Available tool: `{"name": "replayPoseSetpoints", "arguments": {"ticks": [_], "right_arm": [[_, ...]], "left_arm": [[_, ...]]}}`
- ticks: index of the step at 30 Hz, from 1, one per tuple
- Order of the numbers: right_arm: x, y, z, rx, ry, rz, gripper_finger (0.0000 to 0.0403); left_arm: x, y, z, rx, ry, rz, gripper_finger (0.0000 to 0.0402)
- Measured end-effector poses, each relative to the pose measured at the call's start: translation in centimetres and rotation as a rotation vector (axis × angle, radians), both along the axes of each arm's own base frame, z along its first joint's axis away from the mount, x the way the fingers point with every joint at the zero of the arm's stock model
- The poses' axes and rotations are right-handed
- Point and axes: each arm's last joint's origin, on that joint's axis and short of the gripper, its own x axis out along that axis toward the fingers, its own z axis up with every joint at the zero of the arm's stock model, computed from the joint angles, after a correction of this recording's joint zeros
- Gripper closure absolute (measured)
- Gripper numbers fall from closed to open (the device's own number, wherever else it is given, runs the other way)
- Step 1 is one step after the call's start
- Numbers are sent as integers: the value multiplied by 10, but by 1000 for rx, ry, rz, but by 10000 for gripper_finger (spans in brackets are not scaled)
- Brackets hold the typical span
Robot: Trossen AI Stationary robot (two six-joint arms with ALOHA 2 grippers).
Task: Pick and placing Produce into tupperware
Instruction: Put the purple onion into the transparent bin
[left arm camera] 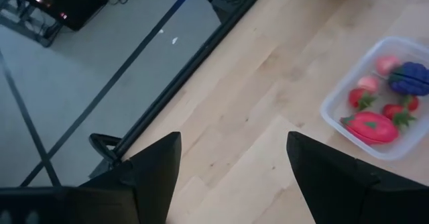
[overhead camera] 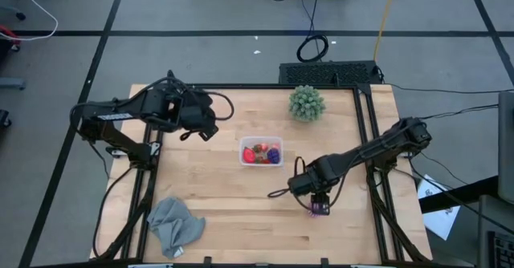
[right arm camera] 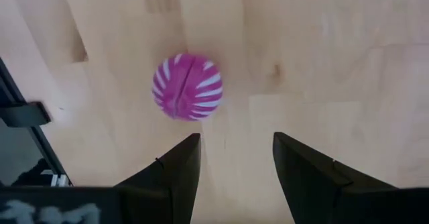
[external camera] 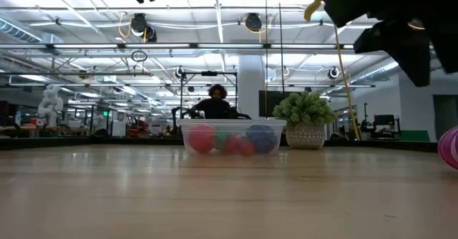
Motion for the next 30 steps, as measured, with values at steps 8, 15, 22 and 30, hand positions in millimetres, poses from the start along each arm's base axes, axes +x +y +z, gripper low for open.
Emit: {"name": "replayPoseSetpoints", "arguments": {"ticks": [8,15,22,30], "right_arm": [[-8,16,-1,-38,-41,61,227],[-24,38,13,-126,-179,66,227],[-53,59,5,-130,-181,-20,227],[-74,62,-42,-139,-204,-79,227]], "left_arm": [[0,-14,0,15,-16,-37,124],[0,-21,0,7,-31,-47,124],[-1,-25,1,8,-43,-52,124],[0,-26,1,9,-52,-45,124]]}}
